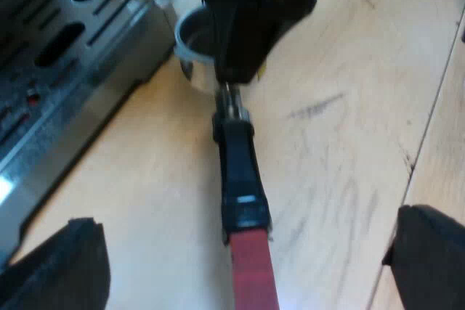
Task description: Put the handle in the coffee machine
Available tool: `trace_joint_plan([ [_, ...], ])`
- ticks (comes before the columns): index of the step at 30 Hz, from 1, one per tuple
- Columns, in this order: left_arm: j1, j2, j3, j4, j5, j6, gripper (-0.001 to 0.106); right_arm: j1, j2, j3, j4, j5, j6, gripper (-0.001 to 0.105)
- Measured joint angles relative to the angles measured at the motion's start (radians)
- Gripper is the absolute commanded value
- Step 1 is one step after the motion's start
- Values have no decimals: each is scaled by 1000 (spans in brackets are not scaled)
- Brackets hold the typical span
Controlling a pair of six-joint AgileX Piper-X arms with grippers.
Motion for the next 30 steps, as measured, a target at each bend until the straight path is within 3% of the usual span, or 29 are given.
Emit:
trace_joint_plan([
  [6, 0, 0, 0, 51, 0, 57, 80, 0, -32, 0, 2, 0, 17, 0],
  [14, 0, 0, 5, 47, 0, 72, 80, 0, -35, 0, 2, -11, 24, 0],
  [17, 0, 0, 63, 33, 0, 82, 80, 0, -35, 0, 2, -14, 26, 0],
  [30, 0, 0, 177, -158, 0, 81, 80, 0, -35, 0, 2, -15, 42, 0],
])
